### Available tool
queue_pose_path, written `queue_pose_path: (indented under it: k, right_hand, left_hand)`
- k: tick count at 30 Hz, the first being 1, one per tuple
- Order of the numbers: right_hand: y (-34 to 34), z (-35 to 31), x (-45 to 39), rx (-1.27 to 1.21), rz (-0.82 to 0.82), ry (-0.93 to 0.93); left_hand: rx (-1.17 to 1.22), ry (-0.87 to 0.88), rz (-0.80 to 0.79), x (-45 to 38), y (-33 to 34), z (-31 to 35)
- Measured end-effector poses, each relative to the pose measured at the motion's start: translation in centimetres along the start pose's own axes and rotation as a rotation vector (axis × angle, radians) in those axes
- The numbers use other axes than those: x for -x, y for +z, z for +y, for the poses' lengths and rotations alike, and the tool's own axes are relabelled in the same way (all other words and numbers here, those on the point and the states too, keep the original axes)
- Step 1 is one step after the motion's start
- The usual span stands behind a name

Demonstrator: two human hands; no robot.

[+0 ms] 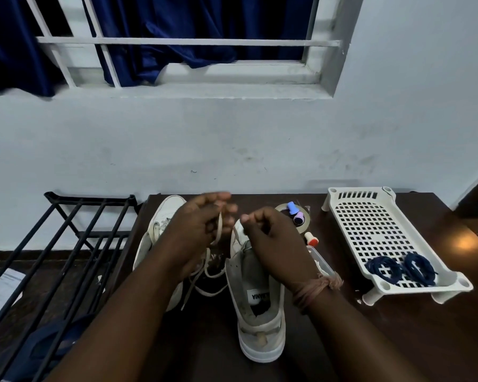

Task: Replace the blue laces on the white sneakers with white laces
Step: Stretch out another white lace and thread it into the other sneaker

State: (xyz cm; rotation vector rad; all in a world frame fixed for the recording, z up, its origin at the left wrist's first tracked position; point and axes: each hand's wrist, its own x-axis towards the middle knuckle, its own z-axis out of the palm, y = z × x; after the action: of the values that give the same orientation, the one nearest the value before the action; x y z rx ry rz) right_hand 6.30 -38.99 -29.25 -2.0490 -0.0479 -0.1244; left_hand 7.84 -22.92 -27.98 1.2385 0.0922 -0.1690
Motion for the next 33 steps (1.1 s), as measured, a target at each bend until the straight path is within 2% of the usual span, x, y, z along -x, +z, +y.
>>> queue_pose_path:
  k: [3,5,7,10,14,16,17,19,21,22,24,25,29,31,33]
  right_hand:
    - [-0.3,-1.7,0.4,-0.279,-0.226,0.087]
    - [-0.5,-1.8,0.3,-0.329,-0.322,0.086]
    - [-1.3,-1.2,-0.2,-0.360,-0.323,0.069]
    - [-3.5,-0.4,-1.3,-0.451,-0.186,0.112]
    - [-5.8,1.6,-2.6,-0.467,0.012,0.218]
    - [-5.6,2.4,-2.7,-0.398,0.002,0.225]
    - [-5.2,2.4,-2.5,-0.341,-0.024,0.196]
    - [-4.1,2.2,-2.1,-0.212,-0.098,0.116]
    - [-3.2,1.5,-1.6,-0.130,-0.159,0.049]
    - [-3.0,1.2,-1.5,-0.101,-0.178,0.017]
    - [-2.7,1.2,-1.5,-0.069,-0.207,-0.016]
    - [-2.6,1.4,-1.6,-0.075,-0.207,-0.006]
    - [-3.8,2.4,-2.2,-0.064,-0.168,0.103]
    - [-4.5,3.1,-2.3,-0.041,-0.175,0.139]
    - [-4.6,3.4,-2.2,-0.019,-0.175,0.164]
  left_hand:
    - [0.373,-0.025,-0.231,0.8,0.5,1.3]
    - [0.542,-0.026,-0.234,0.7,0.4,1.5]
    - [0.698,-0.029,-0.100,0.1,-0.4,1.4]
    - [0.856,-0.068,0.156,-0.6,-2.1,1.2]
    - [0.869,-0.126,0.377,-1.7,-3.3,0.0]
    - [0.707,-0.167,0.353,-2.0,-2.6,-0.4]
    - [0.529,-0.192,0.296,-1.8,-2.0,-0.6]
    - [-0.016,-0.163,0.149,-0.8,-0.5,-0.9]
    - [-0.574,0.094,0.027,-0.1,0.7,-1.7]
    - [-0.714,0.212,-0.024,0.1,1.2,-2.2]
    - [-0.761,0.296,-0.054,0.3,1.5,-2.7]
    - [-0.753,0.300,-0.010,0.3,1.3,-2.9]
    - [-0.740,0.274,0.300,-0.4,-0.7,-2.1]
    - [-0.723,0.235,0.414,-0.5,-1.5,-1.7]
    - [-0.811,0.207,0.493,-0.5,-1.7,-1.8]
